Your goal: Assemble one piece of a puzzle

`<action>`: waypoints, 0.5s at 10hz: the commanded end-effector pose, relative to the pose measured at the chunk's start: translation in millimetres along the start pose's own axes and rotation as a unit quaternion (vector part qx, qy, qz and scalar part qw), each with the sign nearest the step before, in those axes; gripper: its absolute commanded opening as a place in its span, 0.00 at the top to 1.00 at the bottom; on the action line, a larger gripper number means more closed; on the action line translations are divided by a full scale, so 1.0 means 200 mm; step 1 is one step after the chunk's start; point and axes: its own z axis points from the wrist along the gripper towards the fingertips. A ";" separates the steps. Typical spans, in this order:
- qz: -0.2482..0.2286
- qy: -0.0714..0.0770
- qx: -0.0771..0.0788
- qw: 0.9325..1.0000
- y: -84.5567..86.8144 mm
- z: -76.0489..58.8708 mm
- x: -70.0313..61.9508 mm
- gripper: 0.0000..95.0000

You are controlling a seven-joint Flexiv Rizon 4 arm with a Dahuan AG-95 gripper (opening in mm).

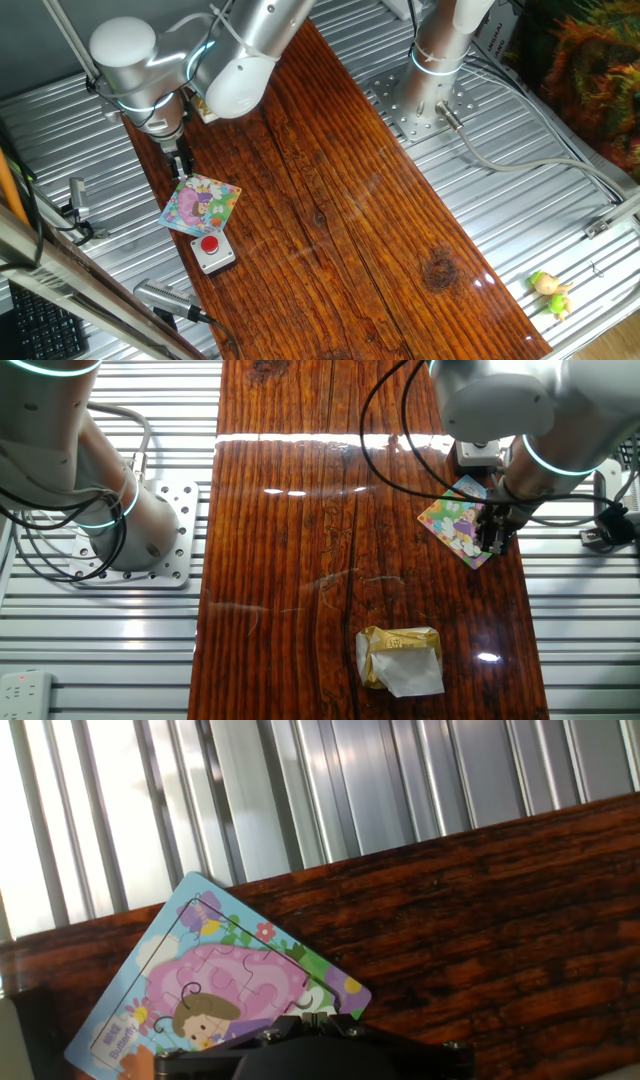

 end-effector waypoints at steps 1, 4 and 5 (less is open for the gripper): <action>0.003 -0.001 0.001 1.000 0.00 -0.01 0.00 1.00; 0.008 0.000 0.001 1.000 0.00 -0.01 0.00 1.00; 0.008 0.000 0.000 1.000 0.00 -0.01 0.00 1.00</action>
